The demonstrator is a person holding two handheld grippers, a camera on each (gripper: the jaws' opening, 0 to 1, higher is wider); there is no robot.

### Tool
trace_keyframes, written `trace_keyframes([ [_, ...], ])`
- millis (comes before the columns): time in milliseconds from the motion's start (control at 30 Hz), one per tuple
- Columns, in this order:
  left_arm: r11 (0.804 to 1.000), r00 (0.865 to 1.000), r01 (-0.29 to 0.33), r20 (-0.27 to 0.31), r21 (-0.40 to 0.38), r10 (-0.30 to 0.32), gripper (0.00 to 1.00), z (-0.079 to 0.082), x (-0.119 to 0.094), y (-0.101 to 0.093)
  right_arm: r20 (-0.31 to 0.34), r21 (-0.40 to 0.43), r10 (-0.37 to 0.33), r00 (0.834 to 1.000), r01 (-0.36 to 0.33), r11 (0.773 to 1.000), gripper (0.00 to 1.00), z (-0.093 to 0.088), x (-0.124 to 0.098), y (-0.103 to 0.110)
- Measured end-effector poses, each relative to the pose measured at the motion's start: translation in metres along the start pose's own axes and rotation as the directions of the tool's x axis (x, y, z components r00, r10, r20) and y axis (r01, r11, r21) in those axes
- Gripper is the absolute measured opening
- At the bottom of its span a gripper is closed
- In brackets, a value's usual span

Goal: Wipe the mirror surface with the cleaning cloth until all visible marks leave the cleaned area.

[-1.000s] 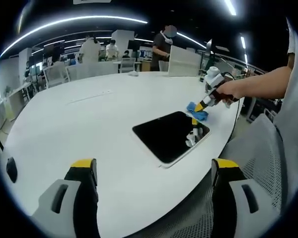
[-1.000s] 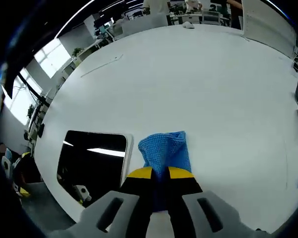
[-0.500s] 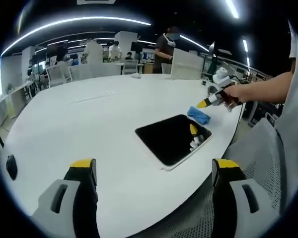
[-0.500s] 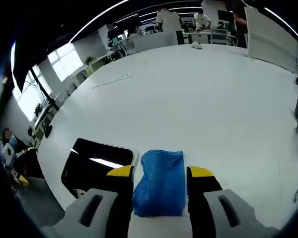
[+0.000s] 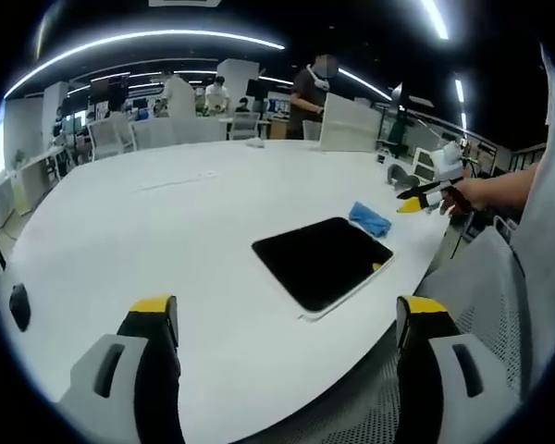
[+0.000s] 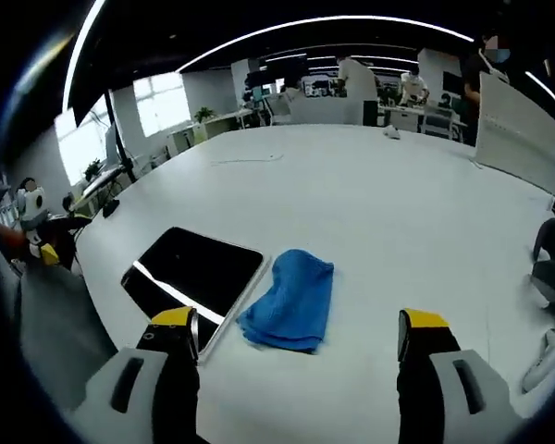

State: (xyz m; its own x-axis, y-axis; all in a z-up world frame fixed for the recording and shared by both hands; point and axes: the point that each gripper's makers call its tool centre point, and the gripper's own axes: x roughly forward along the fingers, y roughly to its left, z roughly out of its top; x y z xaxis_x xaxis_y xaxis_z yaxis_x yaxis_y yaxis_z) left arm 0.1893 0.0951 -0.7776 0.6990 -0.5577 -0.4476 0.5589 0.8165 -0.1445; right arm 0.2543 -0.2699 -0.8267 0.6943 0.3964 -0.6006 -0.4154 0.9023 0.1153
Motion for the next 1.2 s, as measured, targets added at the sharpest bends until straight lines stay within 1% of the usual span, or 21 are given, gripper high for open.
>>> trace_keyframes([
  [67,1.000,1.000,-0.011,0.005,0.000,0.011,0.99,0.001,0.000,0.002,0.002,-0.008,0.018,1.000,-0.018,1.000,0.93,-0.006,-0.009,0.005],
  [133,1.000,1.000,-0.019,0.009,-0.009,0.019,0.99,0.002,-0.001,0.004,0.017,-0.031,0.043,0.999,-0.043,0.999,0.94,-0.009,-0.018,0.010],
  [200,1.000,1.000,-0.029,0.012,-0.012,0.029,0.99,0.004,-0.001,0.005,0.016,-0.037,0.059,0.998,-0.059,0.998,0.96,-0.012,-0.024,0.011],
  [267,0.999,1.000,-0.031,0.006,-0.013,0.031,0.99,0.001,-0.001,0.007,0.032,-0.037,0.059,0.998,-0.058,0.998,0.97,-0.011,-0.030,0.007],
  [333,0.999,1.000,-0.031,-0.001,-0.007,0.031,0.99,-0.001,0.000,0.007,0.042,-0.038,0.044,0.998,-0.043,0.998,0.97,-0.009,-0.033,0.000],
  [367,0.999,1.000,-0.031,-0.003,-0.006,0.031,0.99,-0.001,0.000,0.006,0.055,-0.011,0.035,0.998,-0.034,0.999,0.98,-0.007,-0.034,-0.005],
  [433,0.999,0.999,-0.042,-0.005,0.003,0.042,0.99,0.000,0.000,0.007,0.076,0.041,0.049,0.996,-0.052,0.998,0.98,-0.003,-0.034,-0.006],
  [467,0.999,0.999,-0.044,-0.004,0.005,0.044,0.99,0.000,0.000,0.007,0.072,0.044,0.048,0.996,-0.051,0.998,0.98,-0.003,-0.034,-0.008],
  [533,0.999,0.999,-0.039,-0.010,-0.010,0.039,0.99,-0.001,0.000,0.006,0.065,0.039,0.048,0.997,-0.051,0.998,0.98,-0.005,-0.032,-0.008],
  [600,0.999,0.999,-0.044,-0.017,-0.005,0.044,0.99,-0.001,0.001,0.006,0.071,0.020,0.050,0.996,-0.052,0.998,0.98,-0.004,-0.031,-0.007],
  [700,0.999,0.999,-0.043,-0.019,-0.004,0.043,0.99,-0.002,0.001,0.006,0.079,0.016,0.057,0.995,-0.059,0.998,0.98,-0.003,-0.030,-0.004],
  [867,0.999,0.999,-0.050,-0.019,-0.005,0.050,0.99,-0.002,0.001,0.007,0.061,-0.019,0.063,0.996,-0.062,0.998,0.98,-0.010,-0.026,0.000],
  [1000,0.999,0.999,-0.052,-0.018,-0.003,0.052,0.99,-0.002,0.001,0.008,0.064,-0.022,0.063,0.996,-0.061,0.998,0.98,-0.010,-0.026,0.000],
  [1100,0.998,0.998,-0.056,-0.014,0.001,0.056,0.99,-0.001,0.001,0.009,0.066,-0.010,0.065,0.996,-0.065,0.998,0.96,-0.010,-0.026,0.000],
  [1200,0.999,0.998,-0.053,-0.016,-0.003,0.053,0.99,-0.002,0.001,0.009,0.077,-0.011,0.045,0.996,-0.045,0.999,0.94,-0.007,-0.027,-0.003],
])
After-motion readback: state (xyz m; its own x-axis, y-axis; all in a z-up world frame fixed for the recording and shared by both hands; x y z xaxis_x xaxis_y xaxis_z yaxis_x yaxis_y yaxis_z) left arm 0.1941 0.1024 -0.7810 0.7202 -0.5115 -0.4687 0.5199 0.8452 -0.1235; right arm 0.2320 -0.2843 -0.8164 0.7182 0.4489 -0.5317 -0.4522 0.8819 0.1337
